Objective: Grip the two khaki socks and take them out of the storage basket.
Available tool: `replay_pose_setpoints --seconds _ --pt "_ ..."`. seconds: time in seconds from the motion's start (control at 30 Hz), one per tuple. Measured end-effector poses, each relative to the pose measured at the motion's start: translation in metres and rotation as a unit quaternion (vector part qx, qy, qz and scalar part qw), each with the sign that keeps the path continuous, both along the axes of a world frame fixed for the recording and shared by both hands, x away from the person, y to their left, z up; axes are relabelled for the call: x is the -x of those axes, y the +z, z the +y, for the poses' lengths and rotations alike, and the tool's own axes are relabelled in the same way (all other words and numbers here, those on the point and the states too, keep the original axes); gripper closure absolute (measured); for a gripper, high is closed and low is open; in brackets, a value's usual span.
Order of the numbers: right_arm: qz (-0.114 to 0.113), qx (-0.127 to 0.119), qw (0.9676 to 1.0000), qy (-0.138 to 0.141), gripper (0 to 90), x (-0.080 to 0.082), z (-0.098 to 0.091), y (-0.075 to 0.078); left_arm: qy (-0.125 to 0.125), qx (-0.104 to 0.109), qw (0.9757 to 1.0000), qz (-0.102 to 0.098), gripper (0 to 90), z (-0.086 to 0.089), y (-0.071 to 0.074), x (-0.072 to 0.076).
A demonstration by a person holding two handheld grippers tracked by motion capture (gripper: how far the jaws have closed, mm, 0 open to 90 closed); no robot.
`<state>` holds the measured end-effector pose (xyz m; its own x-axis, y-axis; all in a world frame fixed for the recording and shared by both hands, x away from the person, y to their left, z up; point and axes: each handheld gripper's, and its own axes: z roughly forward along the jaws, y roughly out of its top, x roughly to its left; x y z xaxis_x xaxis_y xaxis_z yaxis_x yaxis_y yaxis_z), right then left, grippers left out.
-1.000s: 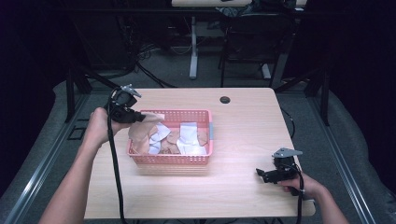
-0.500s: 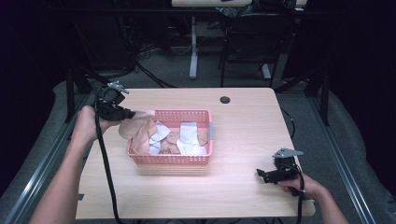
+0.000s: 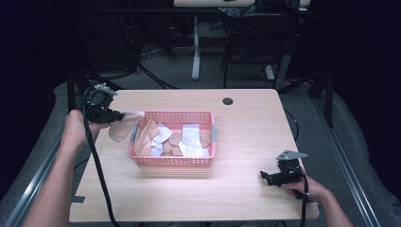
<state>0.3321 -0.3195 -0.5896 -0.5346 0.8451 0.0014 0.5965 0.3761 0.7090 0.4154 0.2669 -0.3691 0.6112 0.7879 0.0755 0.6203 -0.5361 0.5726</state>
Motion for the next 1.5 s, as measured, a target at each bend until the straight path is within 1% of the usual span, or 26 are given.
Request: replay_pose_setpoints --seconds 0.17,0.3,0.33,0.37,0.47,0.5,0.63,0.7,0.73,0.8,0.87,0.97,1.03,1.1,1.3,1.37,1.47,1.5 --pt "0.000 0.000 1.0000 0.000 0.0 0.000 0.000 0.000 0.012 0.000 0.9999 0.008 87.8 0.011 -0.007 -0.003" --pt "0.000 0.000 1.0000 0.000 0.0 0.000 0.000 0.000 0.022 -0.009 0.9996 0.013 87.8 0.018 -0.011 -0.004" --pt "0.000 0.000 1.0000 0.000 0.0 0.000 0.000 0.000 0.031 -0.020 0.9992 0.013 87.8 0.020 -0.012 -0.004" --pt "0.000 0.000 1.0000 0.000 0.0 0.000 0.000 0.000 0.036 -0.023 0.9990 0.014 87.8 0.021 -0.013 -0.004" --pt "0.000 0.000 1.0000 0.000 0.0 0.000 0.000 0.000 0.054 -0.017 0.9982 0.019 87.8 0.029 -0.018 -0.006" --pt "0.000 0.001 1.0000 -0.001 0.0 0.000 0.000 0.000 0.060 -0.018 0.9979 0.019 87.8 0.031 -0.020 -0.007" --pt "0.001 0.000 1.0000 -0.001 0.0 0.000 0.000 0.000 0.083 -0.024 0.9958 0.031 87.8 0.039 -0.030 -0.009" --pt "0.001 0.000 1.0000 -0.001 0.0 0.000 0.000 0.000 0.092 -0.038 0.9944 0.037 87.8 0.041 -0.038 -0.011" --pt "0.001 0.000 1.0000 -0.001 0.0 0.000 0.000 0.000 0.097 -0.042 0.9937 0.039 87.8 0.043 -0.042 -0.012" --pt "0.001 0.000 1.0000 -0.001 0.0 0.000 0.000 0.000 0.104 -0.041 0.9926 0.047 87.8 0.045 -0.051 -0.014" --pt "0.001 0.000 1.0000 -0.001 0.0 0.000 0.000 0.000 0.113 -0.042 0.9915 0.051 87.8 0.047 -0.060 -0.015" --pt "0.001 0.000 1.0000 -0.001 0.0 0.000 0.000 0.000 0.121 -0.047 0.9898 0.060 87.8 0.051 -0.074 -0.017" --pt "0.001 0.000 1.0000 -0.001 0.0 0.000 0.000 0.000 0.129 -0.044 0.9886 0.065 87.8 0.052 -0.082 -0.017" --pt "0.001 0.000 1.0000 -0.001 0.0 0.000 0.000 0.000 0.136 -0.046 0.9872 0.069 87.8 0.053 -0.091 -0.019" --pt "0.001 0.000 1.0000 -0.001 0.0 0.000 0.000 0.000 0.147 -0.049 0.9840 0.088 87.8 0.052 -0.117 -0.022" --pt "0.001 0.000 1.0000 -0.001 0.0 0.000 0.000 0.000 0.153 -0.043 0.9825 0.097 87.8 0.052 -0.124 -0.023" --pt "0.001 0.000 1.0000 -0.001 0.0 0.001 0.000 0.000 0.159 -0.042 0.9800 0.113 87.8 0.054 -0.136 -0.024" --pt "0.001 0.000 1.0000 -0.001 0.0 0.001 0.000 0.000 0.162 -0.039 0.9795 0.113 87.8 0.055 -0.141 -0.023"
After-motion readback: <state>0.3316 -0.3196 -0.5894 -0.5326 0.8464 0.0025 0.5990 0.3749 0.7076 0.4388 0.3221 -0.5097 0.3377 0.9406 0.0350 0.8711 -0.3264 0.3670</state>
